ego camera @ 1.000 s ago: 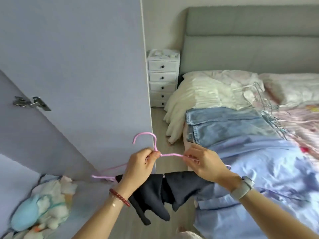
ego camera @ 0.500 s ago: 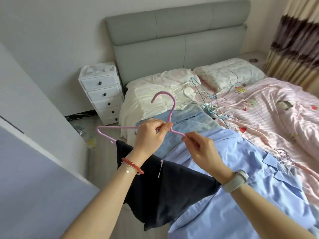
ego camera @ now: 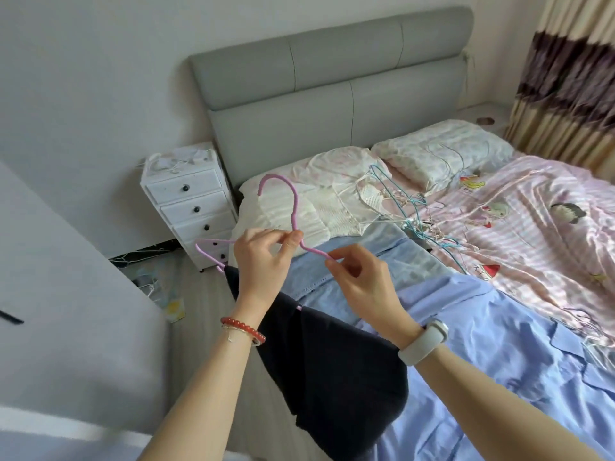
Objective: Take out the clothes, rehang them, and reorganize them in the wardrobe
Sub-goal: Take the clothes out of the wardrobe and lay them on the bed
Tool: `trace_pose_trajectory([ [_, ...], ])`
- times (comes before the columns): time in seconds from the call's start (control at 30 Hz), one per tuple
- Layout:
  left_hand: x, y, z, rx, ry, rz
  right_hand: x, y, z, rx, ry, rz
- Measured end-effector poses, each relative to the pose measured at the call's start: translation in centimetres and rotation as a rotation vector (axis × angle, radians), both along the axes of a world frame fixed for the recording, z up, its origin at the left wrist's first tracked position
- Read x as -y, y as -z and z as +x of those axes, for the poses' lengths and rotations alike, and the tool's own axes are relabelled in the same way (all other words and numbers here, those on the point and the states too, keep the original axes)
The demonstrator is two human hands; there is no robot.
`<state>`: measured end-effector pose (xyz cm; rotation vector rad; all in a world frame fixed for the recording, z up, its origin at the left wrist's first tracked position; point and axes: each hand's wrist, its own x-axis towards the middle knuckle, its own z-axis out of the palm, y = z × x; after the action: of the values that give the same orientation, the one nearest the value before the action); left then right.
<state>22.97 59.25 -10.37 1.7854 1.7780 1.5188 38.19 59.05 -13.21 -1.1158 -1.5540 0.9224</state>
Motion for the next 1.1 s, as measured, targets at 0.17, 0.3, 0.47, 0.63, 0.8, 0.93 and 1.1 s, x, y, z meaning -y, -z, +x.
trace_pose_trajectory([
  [0.17,-5.7,-2.6,-0.7,-0.112,-0.016,0.136,-4.7,-2.1,-1.5,-0.132,0.082,-0.011],
  [0.3,-10.8,-2.3,1.8,-0.124,0.06,0.065,-9.1,-3.2,0.9,-0.194,0.242,-0.004],
  [0.47,-17.2,0.8,6.1,-0.136,0.16,-0.13,-16.6,-3.3,7.2,-0.167,0.401,-0.019],
  [0.63,-23.1,8.2,11.2,-0.278,0.258,-0.411,-25.7,3.4,14.4,-0.001,0.561,-0.115],
  [0.8,-25.7,18.2,14.5,-0.49,0.357,-0.749,-31.8,14.8,22.0,0.162,0.768,-0.332],
  [0.93,-25.1,25.3,16.2,-0.599,0.446,-0.997,-34.9,20.8,26.7,0.275,0.825,-0.427],
  [1.1,-24.5,30.8,17.7,-0.728,0.495,-1.057,-36.6,25.7,29.7,0.359,0.741,-0.53],
])
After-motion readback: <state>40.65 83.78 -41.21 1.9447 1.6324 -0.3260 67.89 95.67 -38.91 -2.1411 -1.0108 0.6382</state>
